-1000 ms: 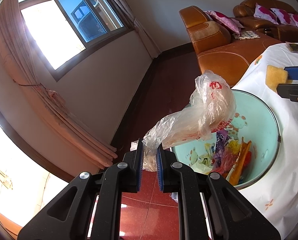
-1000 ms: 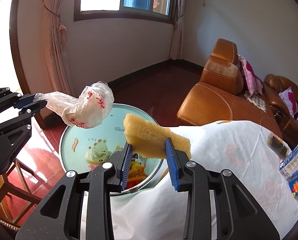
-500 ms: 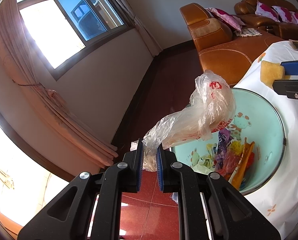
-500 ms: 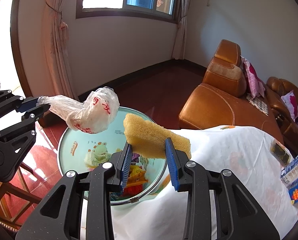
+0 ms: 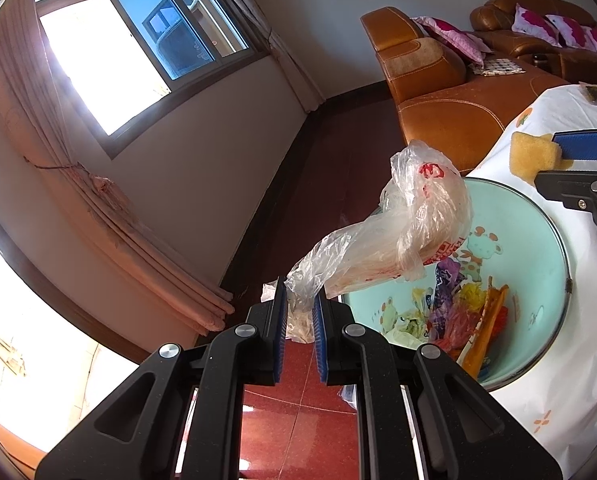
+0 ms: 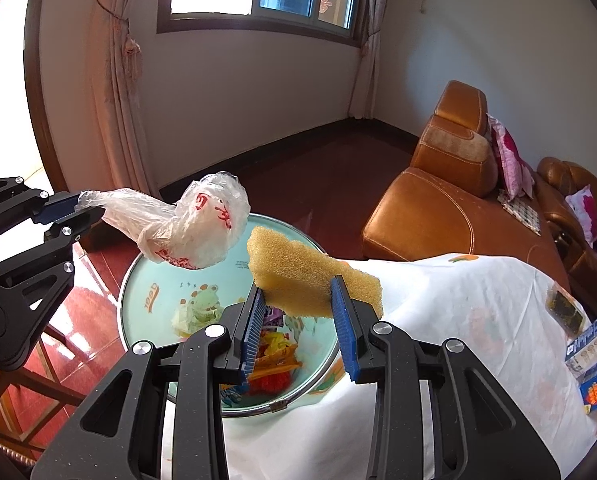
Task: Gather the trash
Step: 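Hold the plastic bag and sponge above the bin, lowering toward its rim, then open both tools to drop the plastic bag and sponge into the bin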
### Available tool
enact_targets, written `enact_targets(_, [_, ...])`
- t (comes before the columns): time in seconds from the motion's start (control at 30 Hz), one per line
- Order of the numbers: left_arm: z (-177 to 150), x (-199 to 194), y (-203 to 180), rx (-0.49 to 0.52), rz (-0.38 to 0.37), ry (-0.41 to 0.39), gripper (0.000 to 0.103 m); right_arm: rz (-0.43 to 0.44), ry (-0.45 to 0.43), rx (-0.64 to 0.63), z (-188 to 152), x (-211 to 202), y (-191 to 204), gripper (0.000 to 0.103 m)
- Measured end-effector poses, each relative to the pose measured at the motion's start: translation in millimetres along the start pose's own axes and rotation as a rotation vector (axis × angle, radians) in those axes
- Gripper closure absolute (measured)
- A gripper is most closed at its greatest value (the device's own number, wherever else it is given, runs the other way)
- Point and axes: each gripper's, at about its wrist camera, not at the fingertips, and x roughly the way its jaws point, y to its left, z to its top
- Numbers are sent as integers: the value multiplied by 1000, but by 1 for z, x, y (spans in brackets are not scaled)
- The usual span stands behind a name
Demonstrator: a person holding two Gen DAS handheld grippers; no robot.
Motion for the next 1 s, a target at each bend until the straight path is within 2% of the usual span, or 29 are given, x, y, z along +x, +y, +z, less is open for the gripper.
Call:
enact_targets(0.6, [1,0,-2,-2,-11,-3,90,6,-2,-5,2,1,3,69])
enact_targets(0.77, [0,-1,-5,-6,-21,-6,80,24,-18,5,1,-1,0,62])
enact_targets(0.83, [-1,-2,-7,-10,-43,-6,69,22,-21,24,-1,-3,-4,58])
enact_targets(0.87, [-1,-5,-7,-17,-44,-14,59,23,-26,35,-2,-5,-6,52])
enact_targets(0.9, [-1,-7,-8,-15,-42,-22,54,22,-32,43,-3,-7,-9,49])
enact_targets(1.0, [-2,-12,-8,-16,-56,-32,50,18,-45,75,-6,-15,-16,46])
